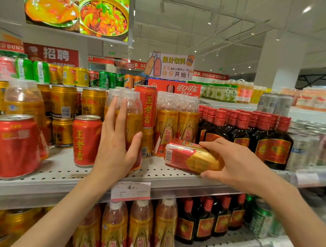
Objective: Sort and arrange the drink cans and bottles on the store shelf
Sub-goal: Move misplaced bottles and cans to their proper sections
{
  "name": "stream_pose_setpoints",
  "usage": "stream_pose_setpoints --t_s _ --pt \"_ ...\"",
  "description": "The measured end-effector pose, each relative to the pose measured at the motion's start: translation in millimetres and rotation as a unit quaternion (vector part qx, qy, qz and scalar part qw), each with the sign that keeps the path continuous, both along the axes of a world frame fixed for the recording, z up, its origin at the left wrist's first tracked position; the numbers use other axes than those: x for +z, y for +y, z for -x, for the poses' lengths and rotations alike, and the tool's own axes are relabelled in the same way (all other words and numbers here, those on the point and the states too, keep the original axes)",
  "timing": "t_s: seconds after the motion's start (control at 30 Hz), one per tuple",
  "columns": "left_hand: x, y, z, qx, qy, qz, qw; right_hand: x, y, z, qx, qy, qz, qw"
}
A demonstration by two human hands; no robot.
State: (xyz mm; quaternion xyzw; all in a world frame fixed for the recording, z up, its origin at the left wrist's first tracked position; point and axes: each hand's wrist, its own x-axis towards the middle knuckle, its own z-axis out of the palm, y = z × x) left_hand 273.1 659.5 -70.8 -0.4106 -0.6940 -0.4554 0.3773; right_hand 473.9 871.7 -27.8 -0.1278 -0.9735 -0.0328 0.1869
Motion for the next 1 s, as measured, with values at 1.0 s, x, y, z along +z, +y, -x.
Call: stream_pose_setpoints --t_s 1.0 --pt "3.3 -9.8 -3.9 -0.006 -0.006 0.032 0.999 23.0 -38.7 80.6 0.161 0.318 0.309 0.882"
